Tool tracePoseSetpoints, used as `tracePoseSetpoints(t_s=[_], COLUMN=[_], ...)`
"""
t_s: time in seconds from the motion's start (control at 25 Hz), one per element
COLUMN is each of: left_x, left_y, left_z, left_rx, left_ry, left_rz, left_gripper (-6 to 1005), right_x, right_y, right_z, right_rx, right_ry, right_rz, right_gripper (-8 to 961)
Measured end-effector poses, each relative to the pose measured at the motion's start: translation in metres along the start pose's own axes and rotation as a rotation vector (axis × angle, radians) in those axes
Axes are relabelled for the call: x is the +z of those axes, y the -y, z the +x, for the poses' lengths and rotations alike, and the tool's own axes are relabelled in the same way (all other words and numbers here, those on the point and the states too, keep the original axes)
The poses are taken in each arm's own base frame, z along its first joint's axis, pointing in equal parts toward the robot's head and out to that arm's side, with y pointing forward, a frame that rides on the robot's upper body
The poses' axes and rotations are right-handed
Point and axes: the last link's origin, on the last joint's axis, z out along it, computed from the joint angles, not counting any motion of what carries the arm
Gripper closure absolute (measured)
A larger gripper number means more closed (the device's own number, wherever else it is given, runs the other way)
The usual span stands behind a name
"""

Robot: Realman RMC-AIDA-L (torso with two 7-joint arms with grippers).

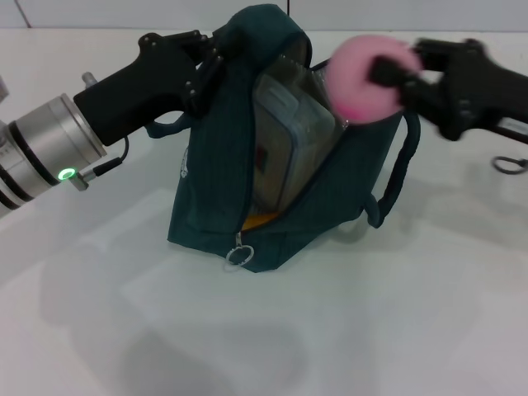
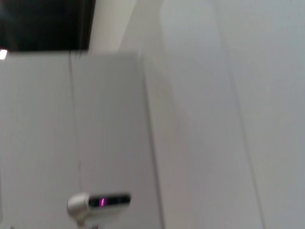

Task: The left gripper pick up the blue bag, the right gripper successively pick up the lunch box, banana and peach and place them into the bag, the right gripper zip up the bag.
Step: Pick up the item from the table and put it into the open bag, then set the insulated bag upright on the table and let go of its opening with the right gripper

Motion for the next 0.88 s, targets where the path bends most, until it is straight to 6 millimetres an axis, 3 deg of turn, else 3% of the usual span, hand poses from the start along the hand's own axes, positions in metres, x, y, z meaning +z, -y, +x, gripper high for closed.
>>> tracePoseSetpoints(t_s=[0.16, 0.4, 0.72, 0.88], left_x=[0.0, 0.0, 0.0, 0.0], left_y=[-0.001, -0.001, -0.002, -0.002], left_z=[-0.001, -0.001, -0.002, -0.002], left_rx=[-0.003, -0.002, -0.004, -0.005], left_ry=[0.001, 0.001, 0.002, 0.001], left_rz=[0.0, 0.001, 0.001, 0.0], left_gripper=[953, 953, 954, 954], right_x=[0.025, 0.042, 0.045, 0.032], right_y=[0.001, -0.001, 0.001, -0.002], right_z=[0.0, 0.003, 0.007, 0.004], right_rx=[-0.02, -0.034, 0.007, 0.002], right_ry=[-0.103, -0.153, -0.163, -0.101], right_rz=[-0.053, -0.074, -0.056, -0.028], right_gripper=[732, 704, 505, 417])
